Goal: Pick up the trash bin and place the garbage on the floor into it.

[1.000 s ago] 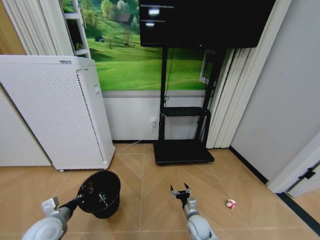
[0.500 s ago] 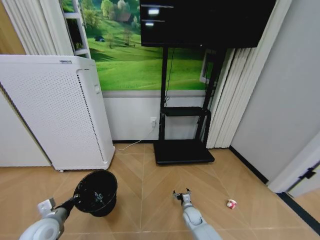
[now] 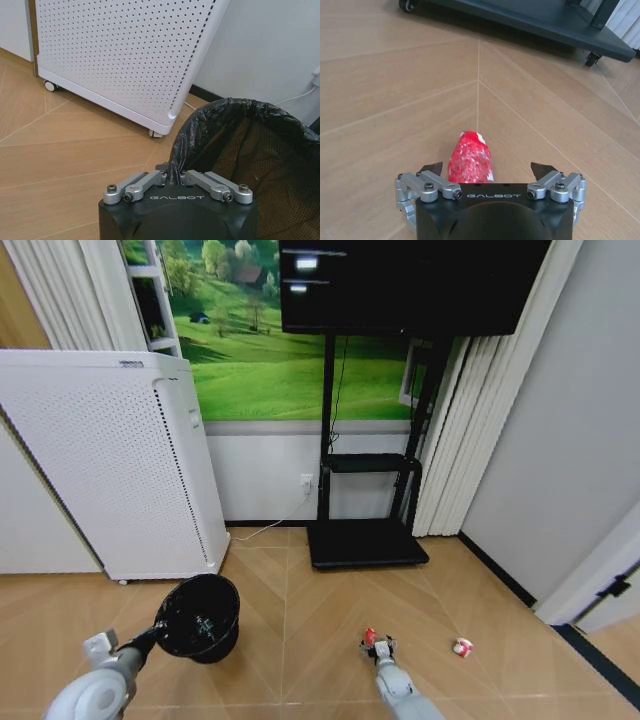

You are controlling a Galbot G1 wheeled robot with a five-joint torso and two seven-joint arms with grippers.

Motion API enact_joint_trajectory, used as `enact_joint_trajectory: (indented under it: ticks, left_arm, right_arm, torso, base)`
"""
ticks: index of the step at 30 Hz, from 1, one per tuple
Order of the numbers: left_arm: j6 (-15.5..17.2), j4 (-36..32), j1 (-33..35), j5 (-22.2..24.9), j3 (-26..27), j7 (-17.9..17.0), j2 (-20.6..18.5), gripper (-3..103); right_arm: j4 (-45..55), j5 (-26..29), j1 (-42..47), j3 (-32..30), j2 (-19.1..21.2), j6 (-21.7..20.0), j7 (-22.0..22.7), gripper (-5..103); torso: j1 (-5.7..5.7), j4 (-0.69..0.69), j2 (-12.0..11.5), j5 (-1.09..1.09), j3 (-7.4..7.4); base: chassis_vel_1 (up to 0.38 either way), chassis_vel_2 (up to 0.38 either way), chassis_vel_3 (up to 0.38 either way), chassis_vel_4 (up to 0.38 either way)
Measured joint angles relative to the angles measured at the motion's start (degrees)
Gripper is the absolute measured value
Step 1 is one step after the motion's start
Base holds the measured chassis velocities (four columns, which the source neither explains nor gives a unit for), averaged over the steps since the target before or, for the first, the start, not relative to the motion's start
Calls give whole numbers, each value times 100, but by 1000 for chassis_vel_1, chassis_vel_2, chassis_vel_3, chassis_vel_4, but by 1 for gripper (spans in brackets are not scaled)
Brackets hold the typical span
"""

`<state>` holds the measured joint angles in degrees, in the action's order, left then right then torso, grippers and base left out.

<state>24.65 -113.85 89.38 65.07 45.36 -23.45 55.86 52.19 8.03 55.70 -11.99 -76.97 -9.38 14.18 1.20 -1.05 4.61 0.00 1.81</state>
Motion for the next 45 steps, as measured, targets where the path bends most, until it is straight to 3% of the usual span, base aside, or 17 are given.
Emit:
enact_joint_trajectory:
  ticks: [6,7,9,12,14,16,19,29,36,38,42,43,45]
  left_arm:
    - [-36,1,-20,7,-6,19,-19,3]
    - [-39,-16,-43,26,-29,5,-18,3]
    - [-39,-22,-50,33,-37,4,-17,3]
    - [-49,-20,-63,37,-44,2,-17,3]
    - [-55,-8,-59,35,-39,3,-18,3]
    - [-68,17,-39,21,-13,6,-19,3]
    - [-83,31,-33,13,-9,17,-15,3]
    - [-99,124,-111,1,-72,41,-54,3]
    - [-237,407,-400,-121,-443,418,-244,3]
    - [-372,561,-686,-222,-870,655,-365,3]
    - [-564,671,-807,-366,-1181,947,-426,3]
    - [-683,730,-800,-473,-1284,1222,-463,3]
    - [-745,778,-819,-520,-1379,1366,-519,3]
  right_arm:
    - [-293,-1,-108,-2,-57,-5,-12,91]
    - [-387,-10,-141,20,-87,-8,-22,81]
    - [-405,-14,-147,37,-92,-9,-26,81]
    - [-430,-24,-153,82,-129,-11,-46,65]
    - [-414,-16,-148,92,-130,-16,-51,65]
    - [-351,30,-123,117,-106,-43,-60,50]
    - [-282,186,-101,125,-88,-91,-65,45]
    - [163,559,40,115,8,-196,-41,45]
    - [1651,1012,472,16,337,-30,-73,45]
    - [2991,1689,954,-46,750,111,-268,45]
    - [4103,2050,1333,-52,1232,173,-462,45]
    - [4803,2252,1526,42,1566,247,-590,45]
    - [5106,2326,1633,88,1712,299,-667,45]
  torso:
    - [0,1,0,0,0]
    - [0,0,0,-1,0]
    - [0,0,0,-2,-1]
    - [-1,-1,1,-2,-1]
    - [0,-1,1,-2,-2]
    - [0,1,0,0,-1]
    - [0,0,1,-1,0]
    - [0,0,0,2,1]
    - [0,1,0,1,1]
    - [0,0,0,1,0]
    - [0,-7,0,-2,0]
    - [0,-2,0,-5,-1]
    - [0,1,0,2,-1]
  base:
    - [0,0,0,0]
    - [0,0,0,0]
    - [0,0,0,0]
    - [0,0,0,0]
    - [0,0,0,0]
    - [0,0,0,0]
    - [0,0,0,0]
    - [0,0,0,0]
    - [0,0,0,0]
    - [0,0,0,0]
    - [0,0,0,0]
    - [0,0,0,0]
    - [0,0,0,0]
